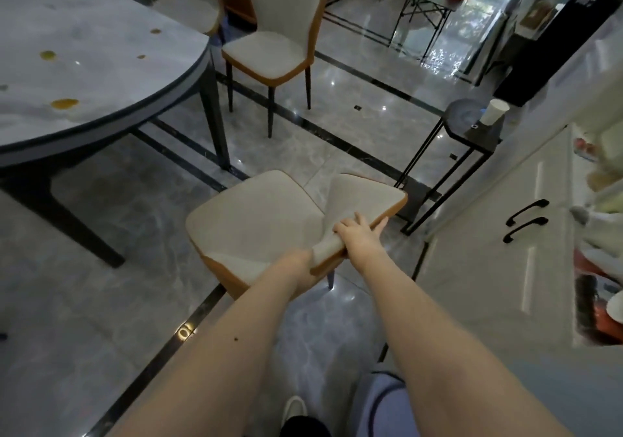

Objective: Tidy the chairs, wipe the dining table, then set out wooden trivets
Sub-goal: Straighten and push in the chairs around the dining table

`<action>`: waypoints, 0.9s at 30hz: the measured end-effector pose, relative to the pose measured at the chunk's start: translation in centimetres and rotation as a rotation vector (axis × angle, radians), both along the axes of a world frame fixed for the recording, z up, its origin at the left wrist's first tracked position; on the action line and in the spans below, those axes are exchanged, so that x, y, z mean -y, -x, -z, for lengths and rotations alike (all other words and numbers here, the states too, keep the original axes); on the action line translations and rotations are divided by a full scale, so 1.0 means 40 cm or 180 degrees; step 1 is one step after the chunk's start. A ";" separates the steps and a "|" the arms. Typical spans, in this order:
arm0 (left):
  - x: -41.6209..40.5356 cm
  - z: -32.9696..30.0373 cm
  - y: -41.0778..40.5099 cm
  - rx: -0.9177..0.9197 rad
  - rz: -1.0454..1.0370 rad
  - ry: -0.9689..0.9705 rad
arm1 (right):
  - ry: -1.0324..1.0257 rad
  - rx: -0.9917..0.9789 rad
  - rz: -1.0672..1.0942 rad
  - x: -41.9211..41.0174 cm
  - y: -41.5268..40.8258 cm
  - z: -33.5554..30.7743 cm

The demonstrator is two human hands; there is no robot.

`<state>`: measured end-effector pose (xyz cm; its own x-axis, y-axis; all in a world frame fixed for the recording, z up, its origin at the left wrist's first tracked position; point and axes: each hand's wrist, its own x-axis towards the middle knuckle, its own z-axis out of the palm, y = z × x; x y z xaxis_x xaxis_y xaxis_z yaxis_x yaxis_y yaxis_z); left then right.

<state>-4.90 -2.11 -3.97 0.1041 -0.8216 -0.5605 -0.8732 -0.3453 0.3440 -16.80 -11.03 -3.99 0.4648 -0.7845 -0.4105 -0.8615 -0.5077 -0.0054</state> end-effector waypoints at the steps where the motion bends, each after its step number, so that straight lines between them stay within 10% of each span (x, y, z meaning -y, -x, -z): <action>1: -0.001 0.000 -0.003 0.0014 -0.0010 -0.0003 | -0.0003 -0.0048 -0.0047 0.003 -0.005 -0.002; 27: 0.089 -0.011 -0.267 0.0237 -0.0443 -0.0166 | 0.0665 0.0433 -0.0843 0.157 -0.239 0.027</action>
